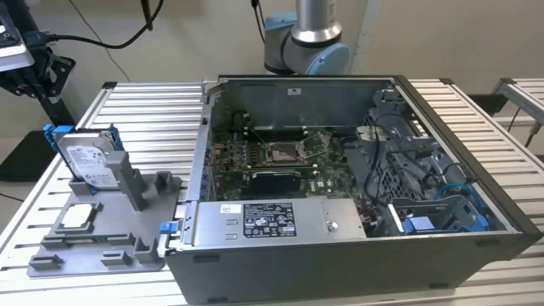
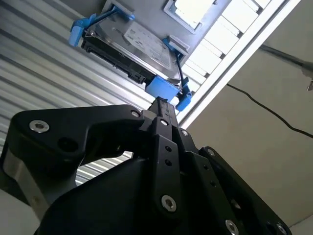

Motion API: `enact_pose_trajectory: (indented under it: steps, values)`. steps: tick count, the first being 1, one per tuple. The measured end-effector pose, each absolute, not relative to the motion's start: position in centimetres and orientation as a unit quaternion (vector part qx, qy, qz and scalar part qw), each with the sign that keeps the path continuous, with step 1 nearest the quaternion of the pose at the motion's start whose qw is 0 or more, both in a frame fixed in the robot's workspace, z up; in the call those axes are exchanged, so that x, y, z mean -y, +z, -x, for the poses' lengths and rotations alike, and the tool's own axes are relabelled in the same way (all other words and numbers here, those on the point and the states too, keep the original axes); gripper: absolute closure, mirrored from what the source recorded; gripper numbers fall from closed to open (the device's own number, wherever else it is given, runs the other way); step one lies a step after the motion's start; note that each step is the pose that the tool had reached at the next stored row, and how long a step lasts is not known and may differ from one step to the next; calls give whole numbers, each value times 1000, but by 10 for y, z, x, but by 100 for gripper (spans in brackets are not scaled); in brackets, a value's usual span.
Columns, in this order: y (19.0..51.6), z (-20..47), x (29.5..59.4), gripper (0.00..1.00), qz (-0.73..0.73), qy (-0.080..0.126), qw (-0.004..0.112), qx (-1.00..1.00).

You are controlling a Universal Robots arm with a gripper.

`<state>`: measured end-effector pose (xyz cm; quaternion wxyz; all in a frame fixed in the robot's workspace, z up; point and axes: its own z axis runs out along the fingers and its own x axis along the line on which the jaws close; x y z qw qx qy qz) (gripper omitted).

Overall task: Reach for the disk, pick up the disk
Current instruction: 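Reach for the disk, then pick up the disk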

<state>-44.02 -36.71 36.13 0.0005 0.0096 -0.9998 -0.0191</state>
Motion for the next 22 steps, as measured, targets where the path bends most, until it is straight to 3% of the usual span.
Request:
enact_pose_trajectory:
  steps: [12,22]
  values:
    - [361,440,370,100,-16,-19,1,1000]
    - [361,440,370,100,-137,-19,3,990]
